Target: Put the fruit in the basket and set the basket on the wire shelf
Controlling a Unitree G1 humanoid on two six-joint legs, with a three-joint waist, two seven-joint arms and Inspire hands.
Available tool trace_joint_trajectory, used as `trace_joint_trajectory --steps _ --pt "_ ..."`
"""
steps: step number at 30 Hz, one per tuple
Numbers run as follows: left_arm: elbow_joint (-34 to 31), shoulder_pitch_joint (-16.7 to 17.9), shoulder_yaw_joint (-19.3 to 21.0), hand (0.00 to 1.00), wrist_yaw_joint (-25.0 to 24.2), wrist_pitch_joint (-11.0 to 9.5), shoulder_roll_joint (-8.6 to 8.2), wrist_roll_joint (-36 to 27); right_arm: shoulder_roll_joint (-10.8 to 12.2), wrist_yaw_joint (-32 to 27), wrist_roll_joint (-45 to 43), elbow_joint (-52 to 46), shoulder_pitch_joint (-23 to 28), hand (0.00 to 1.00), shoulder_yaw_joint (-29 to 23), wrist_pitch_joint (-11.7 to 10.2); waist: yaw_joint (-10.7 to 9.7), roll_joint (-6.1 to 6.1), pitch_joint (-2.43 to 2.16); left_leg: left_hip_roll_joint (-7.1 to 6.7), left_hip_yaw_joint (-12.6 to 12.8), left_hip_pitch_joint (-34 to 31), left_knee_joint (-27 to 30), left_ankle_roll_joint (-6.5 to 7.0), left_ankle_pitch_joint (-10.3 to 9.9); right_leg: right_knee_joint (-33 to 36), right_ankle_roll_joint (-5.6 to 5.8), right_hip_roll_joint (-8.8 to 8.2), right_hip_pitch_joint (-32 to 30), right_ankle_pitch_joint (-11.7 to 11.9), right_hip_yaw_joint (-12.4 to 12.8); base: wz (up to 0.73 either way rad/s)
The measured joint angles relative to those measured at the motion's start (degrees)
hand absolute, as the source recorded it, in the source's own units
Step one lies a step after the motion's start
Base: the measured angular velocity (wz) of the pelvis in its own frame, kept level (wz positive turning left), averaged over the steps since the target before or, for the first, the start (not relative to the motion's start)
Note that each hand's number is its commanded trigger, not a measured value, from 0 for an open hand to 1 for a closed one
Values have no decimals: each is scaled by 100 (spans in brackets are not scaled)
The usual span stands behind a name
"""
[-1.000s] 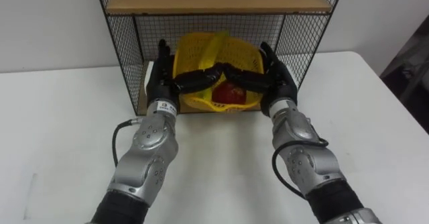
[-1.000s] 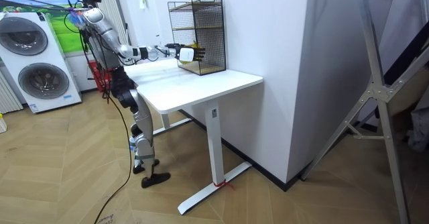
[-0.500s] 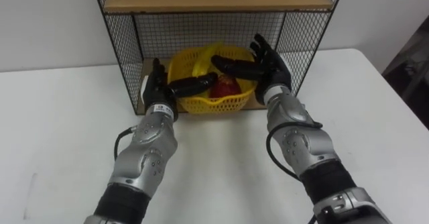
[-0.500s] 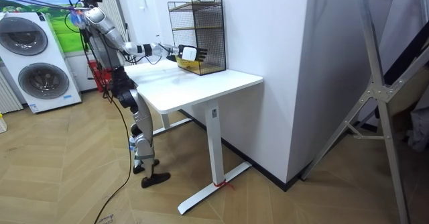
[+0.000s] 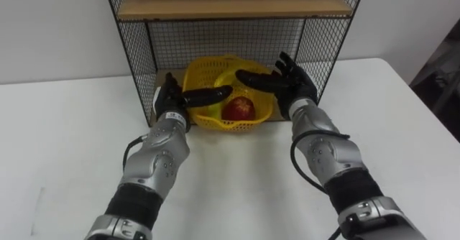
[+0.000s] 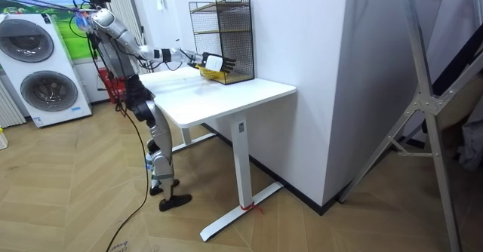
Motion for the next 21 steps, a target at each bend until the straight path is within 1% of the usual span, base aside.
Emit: trace_joint_trajectory --steps 1,3,7,9,11,17,21 --pt "0 -14 16 0 -12 19 6 0 -2 -1 -2 41 -39 0 -14 2 -3 0 0 0 0 -6 1 0 0 1 0 -1 -4 0 -2 0" --pt "0 -150 48 0 -22 135 31 0 0 0 -4 63 -173 0 -54 11 -7 2 -2 -1 0 -71 12 0 0 13 -4 -2 -75 3 -1 0" --pt "0 -280 75 0 -67 178 50 1 0 37 30 73 -320 0 -58 12 -15 2 -2 0 -1 -87 25 1 3 -10 -4 0 -87 3 -5 0" --pt "13 -347 86 0 -105 249 140 -64 -6 88 36 380 -517 0 -64 12 -54 2 -2 0 -5 -96 31 1 12 -17 -4 -16 -88 3 -29 0" --pt "15 -388 145 0 -123 286 193 -60 -8 174 21 522 -579 0 -108 13 -65 4 -3 0 -6 -90 31 -2 15 -15 -4 -45 -85 3 -37 0" --pt "15 -580 243 0 -137 291 346 -58 -11 288 34 523 -634 0 -214 13 -123 26 -15 -4 -12 -101 19 -2 15 -15 -4 -46 -102 3 -56 0" --pt "-68 -615 265 0 -137 291 448 -45 -51 375 24 449 -684 0 -209 11 -155 78 -51 -4 10 -120 15 0 16 -2 -5 -49 -147 4 -46 -3"
